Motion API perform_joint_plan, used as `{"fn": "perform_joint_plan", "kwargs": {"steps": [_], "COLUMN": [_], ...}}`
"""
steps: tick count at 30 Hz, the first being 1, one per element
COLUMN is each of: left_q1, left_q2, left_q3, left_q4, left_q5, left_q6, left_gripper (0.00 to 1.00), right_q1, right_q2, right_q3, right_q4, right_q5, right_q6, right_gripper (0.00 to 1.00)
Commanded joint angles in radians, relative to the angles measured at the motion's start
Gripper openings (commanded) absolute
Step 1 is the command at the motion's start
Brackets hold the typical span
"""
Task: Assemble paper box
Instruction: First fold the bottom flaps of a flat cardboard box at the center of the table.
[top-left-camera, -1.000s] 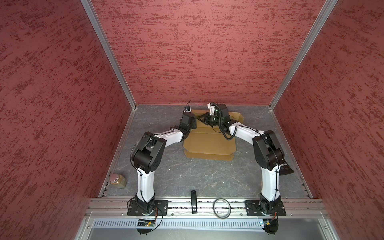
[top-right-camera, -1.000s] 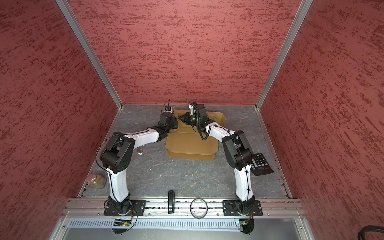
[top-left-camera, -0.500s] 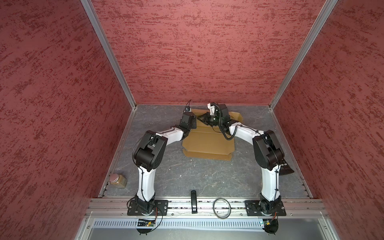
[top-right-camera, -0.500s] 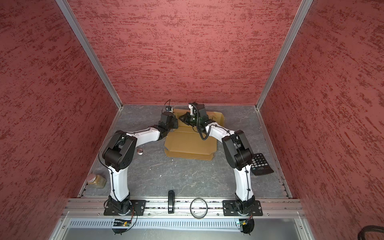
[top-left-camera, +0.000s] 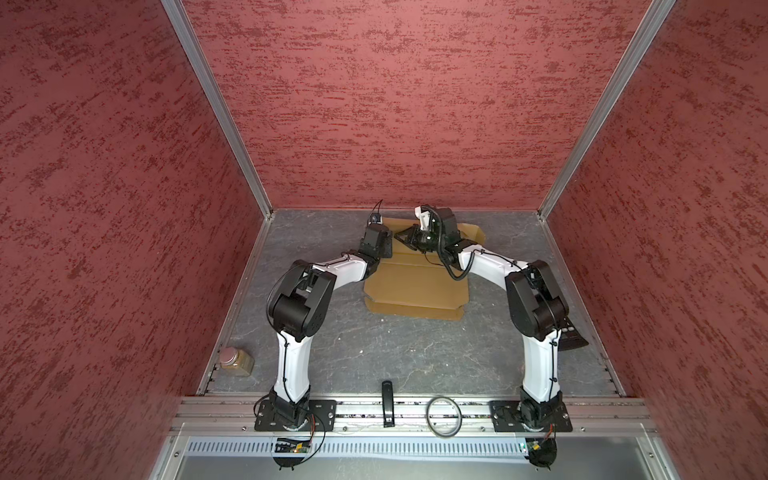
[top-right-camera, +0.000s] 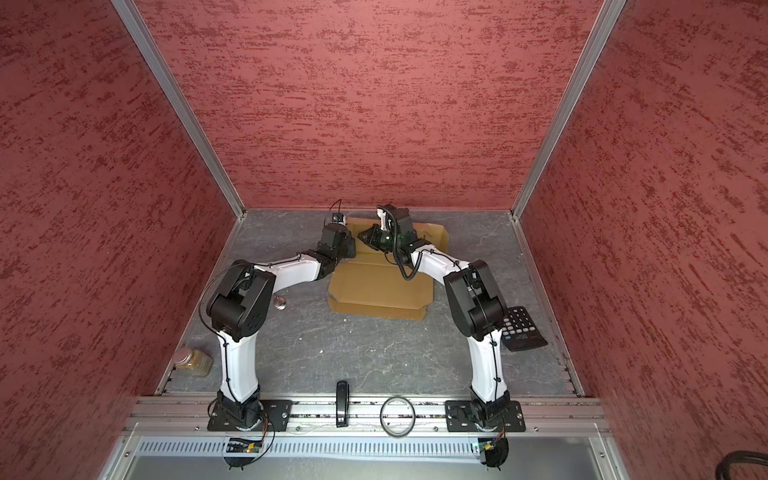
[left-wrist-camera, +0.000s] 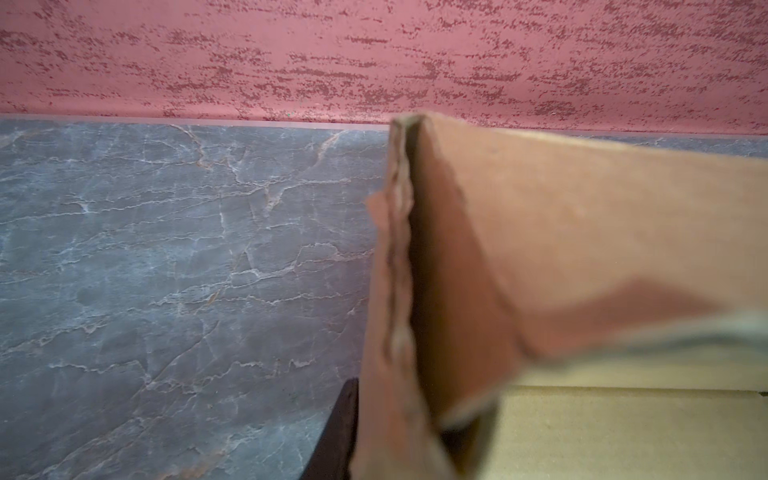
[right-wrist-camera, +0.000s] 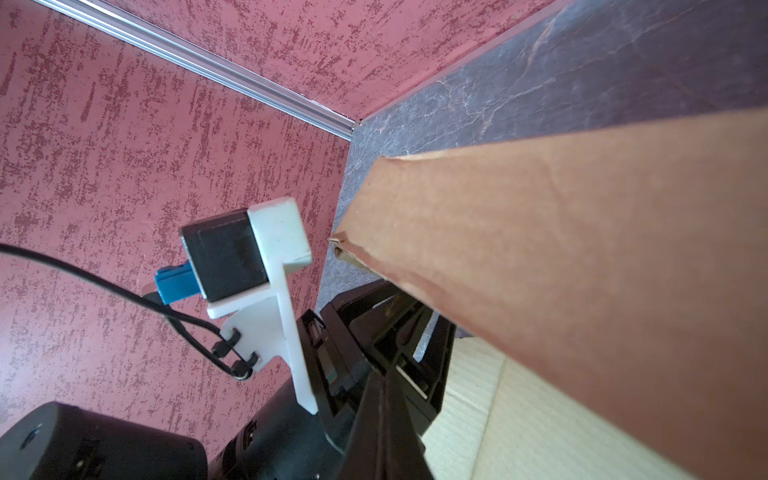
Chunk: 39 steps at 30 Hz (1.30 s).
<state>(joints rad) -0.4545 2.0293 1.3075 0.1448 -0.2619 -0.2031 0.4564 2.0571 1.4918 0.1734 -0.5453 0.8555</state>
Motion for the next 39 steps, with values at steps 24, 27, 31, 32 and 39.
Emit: {"fn": "perform_joint_plan", "kwargs": {"steps": [24, 27, 31, 32, 39], "left_q1": [0.002, 0.003, 0.003, 0.002, 0.003], "left_q2": [0.019, 0.017, 0.019, 0.019, 0.02], "left_q3": [-0.002, -0.004, -0.003, -0.003, -0.001], "left_q4": [0.019, 0.018, 0.016, 0.016, 0.016], "left_q5": [0.022, 0.026, 0.029, 0.029, 0.033], "left_q6": [0.012, 0.011, 0.011, 0.011, 0.01], "left_gripper": [0.19, 0.18, 0.19, 0.19, 0.19], "right_q1": [-0.011, -0.018, -0.025, -0.027, -0.033], "right_q2": [-0.073, -0.022, 0.03, 0.043, 0.101], "right_q3": [0.19, 0.282, 0.374, 0.393, 0.45], "right_q4": [-0.244, -0.327, -0.406, -0.425, -0.51], "right_q5": [0.149, 0.211, 0.283, 0.297, 0.388], "right_q6": [-0.195, -0.253, -0.304, -0.314, -0.375], "right_gripper": [0.1, 0.1, 0.09, 0.09, 0.07]}}
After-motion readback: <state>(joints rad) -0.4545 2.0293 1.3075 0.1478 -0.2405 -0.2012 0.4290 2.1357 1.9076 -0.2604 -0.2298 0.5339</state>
